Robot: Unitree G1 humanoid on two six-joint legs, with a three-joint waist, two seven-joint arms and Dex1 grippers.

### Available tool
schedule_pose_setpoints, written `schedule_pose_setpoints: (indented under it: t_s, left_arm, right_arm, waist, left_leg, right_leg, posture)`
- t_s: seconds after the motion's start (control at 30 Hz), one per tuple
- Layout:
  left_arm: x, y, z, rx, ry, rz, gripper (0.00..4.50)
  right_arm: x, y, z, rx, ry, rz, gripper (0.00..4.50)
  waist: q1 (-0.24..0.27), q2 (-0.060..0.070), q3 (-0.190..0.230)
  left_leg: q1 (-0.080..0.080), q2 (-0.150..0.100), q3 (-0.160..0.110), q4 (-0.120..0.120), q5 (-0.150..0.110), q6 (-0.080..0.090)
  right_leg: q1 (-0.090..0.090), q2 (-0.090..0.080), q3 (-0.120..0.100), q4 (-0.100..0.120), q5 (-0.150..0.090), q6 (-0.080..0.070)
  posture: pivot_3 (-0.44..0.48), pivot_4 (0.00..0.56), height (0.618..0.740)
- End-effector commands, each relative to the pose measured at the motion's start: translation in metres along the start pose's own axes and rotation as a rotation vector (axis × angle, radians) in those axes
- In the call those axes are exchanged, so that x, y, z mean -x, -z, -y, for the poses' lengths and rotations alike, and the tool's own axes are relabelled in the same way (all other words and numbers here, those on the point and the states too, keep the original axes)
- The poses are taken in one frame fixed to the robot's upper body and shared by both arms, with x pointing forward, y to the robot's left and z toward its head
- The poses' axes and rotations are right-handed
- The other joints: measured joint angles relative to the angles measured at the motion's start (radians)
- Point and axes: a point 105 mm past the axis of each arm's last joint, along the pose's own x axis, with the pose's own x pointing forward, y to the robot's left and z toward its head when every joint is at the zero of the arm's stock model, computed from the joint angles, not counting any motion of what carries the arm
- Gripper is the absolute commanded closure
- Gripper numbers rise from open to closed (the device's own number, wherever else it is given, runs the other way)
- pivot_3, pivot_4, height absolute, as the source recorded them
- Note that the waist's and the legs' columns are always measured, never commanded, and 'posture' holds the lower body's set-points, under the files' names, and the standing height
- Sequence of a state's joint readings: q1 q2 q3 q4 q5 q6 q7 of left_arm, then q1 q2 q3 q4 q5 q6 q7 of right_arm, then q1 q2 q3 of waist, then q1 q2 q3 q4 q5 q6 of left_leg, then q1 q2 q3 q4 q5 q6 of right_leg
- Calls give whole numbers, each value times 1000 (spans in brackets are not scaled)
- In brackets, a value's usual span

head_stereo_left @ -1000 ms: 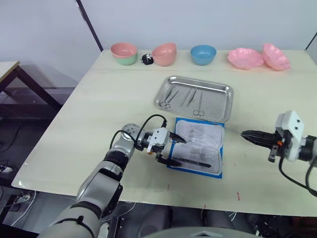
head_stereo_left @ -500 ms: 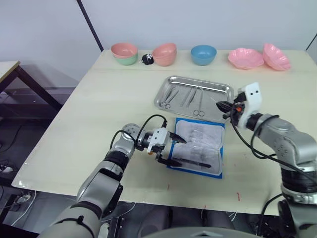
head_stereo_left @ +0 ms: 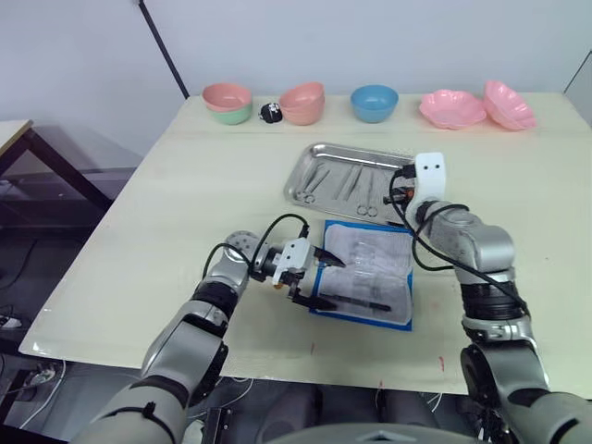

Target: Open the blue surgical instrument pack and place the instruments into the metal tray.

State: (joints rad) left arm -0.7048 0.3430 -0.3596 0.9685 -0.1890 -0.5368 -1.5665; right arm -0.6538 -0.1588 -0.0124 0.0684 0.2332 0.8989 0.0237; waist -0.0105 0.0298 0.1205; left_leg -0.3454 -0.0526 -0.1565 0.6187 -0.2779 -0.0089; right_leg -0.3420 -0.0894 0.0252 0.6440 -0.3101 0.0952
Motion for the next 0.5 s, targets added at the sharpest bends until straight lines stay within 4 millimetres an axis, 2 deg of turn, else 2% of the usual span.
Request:
schedule_pose_setpoints:
  t_s: [0.03, 0.47, 0.5]
  left_arm:
    - [-16, 52, 57, 252, 182, -110, 0]
    - [-14, 55, 60, 257, 180, -114, 0]
    - [-14, 55, 60, 256, 180, -114, 0]
  right_arm:
    - [-9, -11, -4, 25, 41, 44, 4484]
    - [-32, -6, -14, -37, 83, 17, 4484]
    - [-32, -6, -15, -34, 81, 16, 4203]
  waist:
    - [-3, 1, -1]
    - [-8, 7, -5]
    - [-8, 7, -5]
  left_leg:
    - [0, 0, 0, 0, 0, 0]
    - [1, 0, -1, 1, 1, 0]
    - [1, 0, -1, 1, 1, 0]
  right_leg:
    - [0, 0, 0, 0, 0, 0]
    - [0, 0, 1, 3, 0, 0]
    - [0, 0, 1, 3, 0, 0]
  posture:
    - [0, 150, 740]
    - [0, 150, 740]
    - [0, 150, 740]
